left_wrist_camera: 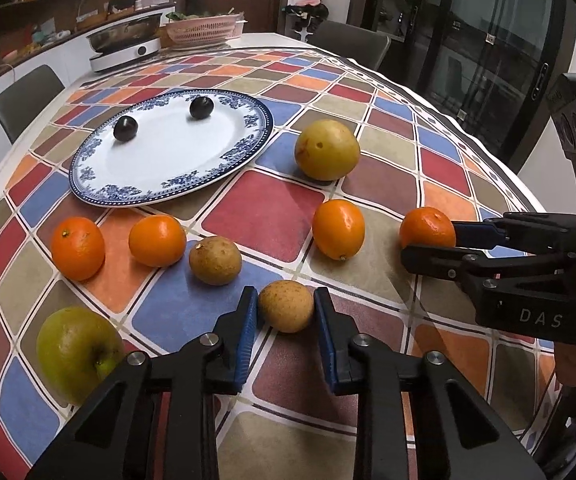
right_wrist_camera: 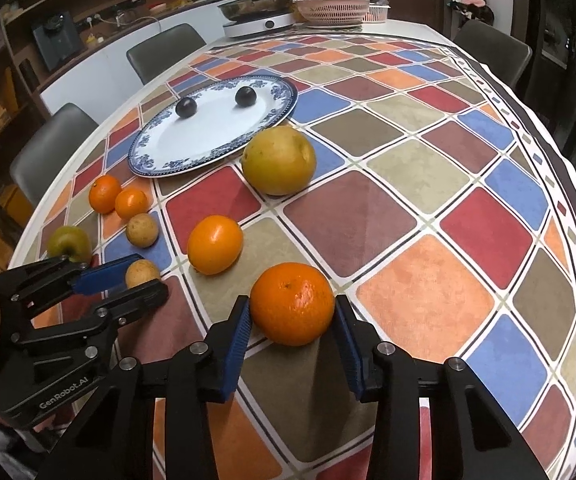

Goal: Organize fruits
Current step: 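Grasp a mandarin with the right gripper while the left gripper grasps a small brown fruit, then lift and carry the mandarin and brown fruit over the plate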

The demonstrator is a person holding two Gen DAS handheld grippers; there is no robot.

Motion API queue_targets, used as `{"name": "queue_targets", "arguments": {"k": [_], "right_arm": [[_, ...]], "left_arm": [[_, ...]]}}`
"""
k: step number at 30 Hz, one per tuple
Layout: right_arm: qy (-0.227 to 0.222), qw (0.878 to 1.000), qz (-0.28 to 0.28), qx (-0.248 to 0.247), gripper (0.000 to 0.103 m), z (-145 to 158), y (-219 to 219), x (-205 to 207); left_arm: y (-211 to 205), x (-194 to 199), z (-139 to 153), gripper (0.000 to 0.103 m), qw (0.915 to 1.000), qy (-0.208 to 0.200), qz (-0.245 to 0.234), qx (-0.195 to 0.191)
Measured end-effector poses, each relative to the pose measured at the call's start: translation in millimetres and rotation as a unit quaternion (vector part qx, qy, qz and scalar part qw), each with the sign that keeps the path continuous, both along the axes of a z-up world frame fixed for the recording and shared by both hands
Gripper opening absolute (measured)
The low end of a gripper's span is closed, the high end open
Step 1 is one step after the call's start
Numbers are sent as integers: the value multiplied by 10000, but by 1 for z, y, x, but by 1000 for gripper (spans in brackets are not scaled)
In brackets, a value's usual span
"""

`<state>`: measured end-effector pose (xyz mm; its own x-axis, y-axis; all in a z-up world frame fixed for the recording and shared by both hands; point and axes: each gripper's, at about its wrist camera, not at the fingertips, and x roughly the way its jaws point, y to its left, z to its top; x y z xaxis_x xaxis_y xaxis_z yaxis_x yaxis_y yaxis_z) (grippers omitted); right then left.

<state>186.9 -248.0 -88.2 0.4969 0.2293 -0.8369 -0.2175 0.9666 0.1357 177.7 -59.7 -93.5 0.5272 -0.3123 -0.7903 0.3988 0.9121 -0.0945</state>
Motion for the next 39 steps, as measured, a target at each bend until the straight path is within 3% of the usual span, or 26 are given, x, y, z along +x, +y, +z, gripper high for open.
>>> {"name": "queue_targets", "arguments": {"k": [14, 23, 39], "right_arm": [[-57, 10000, -21, 6, 41, 7, -1, -4], [-250, 9996, 54, 154, 41, 30, 4, -10], [-762, 9956, 303, 451, 41, 80, 21, -14]], "left_arm": [[4, -3, 11, 29, 9999, -112, 35, -102], [10, -13, 44, 29, 9984, -440, 49, -357], [29, -21, 95, 29, 9929, -1032, 363, -469]]}}
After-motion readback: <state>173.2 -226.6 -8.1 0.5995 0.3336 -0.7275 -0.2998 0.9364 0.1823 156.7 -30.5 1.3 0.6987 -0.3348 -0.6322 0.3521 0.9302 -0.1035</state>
